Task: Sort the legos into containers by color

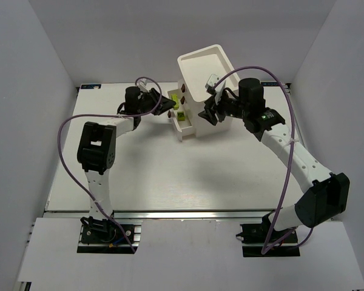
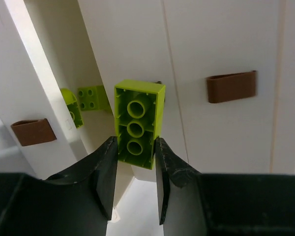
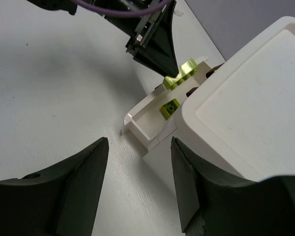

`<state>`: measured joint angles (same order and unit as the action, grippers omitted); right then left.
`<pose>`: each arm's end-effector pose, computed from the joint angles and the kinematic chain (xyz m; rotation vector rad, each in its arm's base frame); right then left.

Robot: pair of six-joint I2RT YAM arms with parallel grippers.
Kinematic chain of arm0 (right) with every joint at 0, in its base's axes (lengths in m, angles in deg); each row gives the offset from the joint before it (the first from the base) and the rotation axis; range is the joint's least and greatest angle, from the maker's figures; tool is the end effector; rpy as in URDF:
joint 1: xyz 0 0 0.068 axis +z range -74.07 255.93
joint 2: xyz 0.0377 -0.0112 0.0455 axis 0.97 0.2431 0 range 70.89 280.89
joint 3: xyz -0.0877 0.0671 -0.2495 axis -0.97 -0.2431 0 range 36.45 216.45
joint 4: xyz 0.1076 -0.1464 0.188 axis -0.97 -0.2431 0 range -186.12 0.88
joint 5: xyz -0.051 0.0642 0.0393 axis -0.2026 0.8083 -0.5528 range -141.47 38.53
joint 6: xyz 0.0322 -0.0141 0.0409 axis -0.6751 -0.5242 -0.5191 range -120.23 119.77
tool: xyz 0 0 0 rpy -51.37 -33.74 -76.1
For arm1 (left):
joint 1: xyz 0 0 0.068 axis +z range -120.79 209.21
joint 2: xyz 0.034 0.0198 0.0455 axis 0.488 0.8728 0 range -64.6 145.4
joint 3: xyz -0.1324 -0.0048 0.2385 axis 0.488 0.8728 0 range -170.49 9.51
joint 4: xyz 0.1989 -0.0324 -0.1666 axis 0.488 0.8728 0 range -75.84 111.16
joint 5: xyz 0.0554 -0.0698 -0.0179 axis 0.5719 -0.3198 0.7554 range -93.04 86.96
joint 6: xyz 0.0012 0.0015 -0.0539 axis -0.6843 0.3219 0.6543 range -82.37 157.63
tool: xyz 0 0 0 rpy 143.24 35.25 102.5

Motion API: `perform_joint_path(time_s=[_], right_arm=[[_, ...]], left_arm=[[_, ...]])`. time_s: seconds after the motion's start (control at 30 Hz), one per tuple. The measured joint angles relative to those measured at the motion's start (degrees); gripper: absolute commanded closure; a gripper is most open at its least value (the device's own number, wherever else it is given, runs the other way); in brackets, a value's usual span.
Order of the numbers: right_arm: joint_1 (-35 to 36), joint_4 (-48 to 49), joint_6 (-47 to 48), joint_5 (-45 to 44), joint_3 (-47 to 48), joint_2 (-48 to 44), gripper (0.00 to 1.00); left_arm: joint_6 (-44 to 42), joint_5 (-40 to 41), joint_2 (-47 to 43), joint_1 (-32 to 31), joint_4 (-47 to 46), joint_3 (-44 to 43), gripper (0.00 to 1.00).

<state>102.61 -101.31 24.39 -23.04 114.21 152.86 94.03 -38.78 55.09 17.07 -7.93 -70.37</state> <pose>0.2899 0.1646 0.3870 -1.0966 1.4886 0.4845 0.4604 -0.1203 0.2007 -0.3199 2.0464 -1.3661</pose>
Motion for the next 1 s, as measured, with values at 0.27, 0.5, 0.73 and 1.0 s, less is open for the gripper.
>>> perform_joint_path(time_s=[0.27, 0.5, 0.73, 1.0], right_arm=[[0.02, 0.31, 0.02, 0.02, -0.44, -1.11, 0.41], [0.02, 0.31, 0.02, 0.02, -0.44, -1.11, 0.41], [0.02, 0.31, 0.02, 0.0, -0.44, -1.11, 0.41], [0.0, 0.28, 0.02, -0.2, -0.83, -1.29, 0.41]], left_arm=[[4.11, -0.79, 3.43, -1.38, -1.51, -2.67, 0.47], [3.58, -0.52, 3.41, -1.05, -0.98, -3.45, 0.48], [2.71, 0.85, 0.98, -0.11, 0.22, -0.79, 1.0], [-0.31, 10.45, -4.48, 0.31, 12.5, 1.2, 1.0]])
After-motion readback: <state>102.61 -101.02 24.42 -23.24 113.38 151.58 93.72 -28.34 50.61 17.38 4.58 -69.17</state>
